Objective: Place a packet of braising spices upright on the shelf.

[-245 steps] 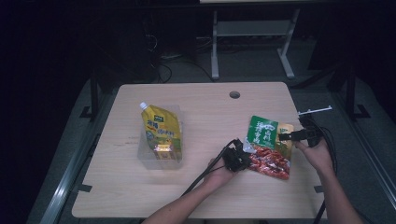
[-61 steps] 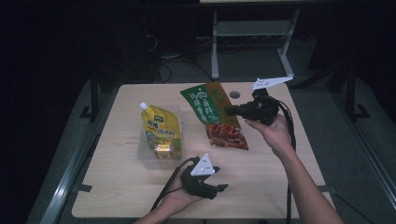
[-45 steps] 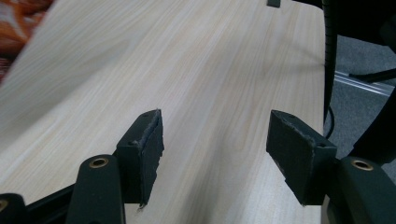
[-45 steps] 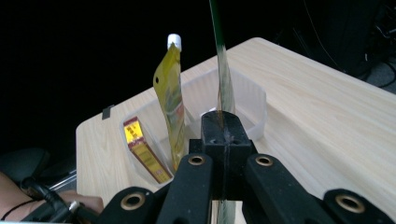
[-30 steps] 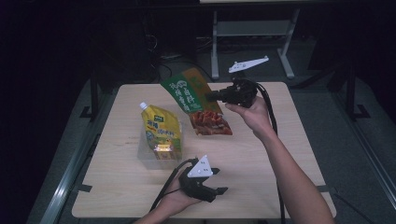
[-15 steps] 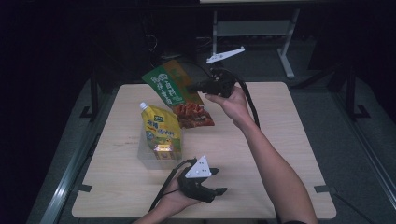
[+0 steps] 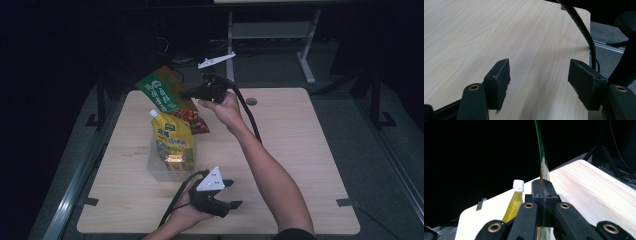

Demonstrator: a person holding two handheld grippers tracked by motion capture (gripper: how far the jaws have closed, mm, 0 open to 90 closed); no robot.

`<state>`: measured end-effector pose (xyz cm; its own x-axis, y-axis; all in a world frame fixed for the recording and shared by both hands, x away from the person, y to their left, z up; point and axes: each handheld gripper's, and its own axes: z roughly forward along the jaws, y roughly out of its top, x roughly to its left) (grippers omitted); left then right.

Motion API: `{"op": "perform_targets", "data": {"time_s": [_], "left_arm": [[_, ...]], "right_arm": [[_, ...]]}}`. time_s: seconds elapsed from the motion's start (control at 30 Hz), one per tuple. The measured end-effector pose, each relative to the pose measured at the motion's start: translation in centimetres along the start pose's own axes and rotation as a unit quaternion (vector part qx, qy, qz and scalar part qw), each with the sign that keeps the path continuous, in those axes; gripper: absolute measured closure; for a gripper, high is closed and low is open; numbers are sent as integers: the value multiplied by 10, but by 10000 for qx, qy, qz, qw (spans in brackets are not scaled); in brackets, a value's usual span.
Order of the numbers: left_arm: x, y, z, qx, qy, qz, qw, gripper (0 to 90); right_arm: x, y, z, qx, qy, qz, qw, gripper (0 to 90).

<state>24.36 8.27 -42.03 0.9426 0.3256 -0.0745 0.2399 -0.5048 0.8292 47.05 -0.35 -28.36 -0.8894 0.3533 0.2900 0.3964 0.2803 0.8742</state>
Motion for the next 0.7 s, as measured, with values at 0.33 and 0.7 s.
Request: {"op": "perform_targets", "data": {"time_s": [0.33, 0.7], "left_arm": [[0, -1, 0, 34, -9, 39, 10000, 335], [0, -1, 1, 31, -15, 23, 10000, 334]], "right_arm": [[-8, -18, 21, 212, -84, 59, 9997, 900], [-14, -31, 22, 411, -37, 53, 9991, 896]]}}
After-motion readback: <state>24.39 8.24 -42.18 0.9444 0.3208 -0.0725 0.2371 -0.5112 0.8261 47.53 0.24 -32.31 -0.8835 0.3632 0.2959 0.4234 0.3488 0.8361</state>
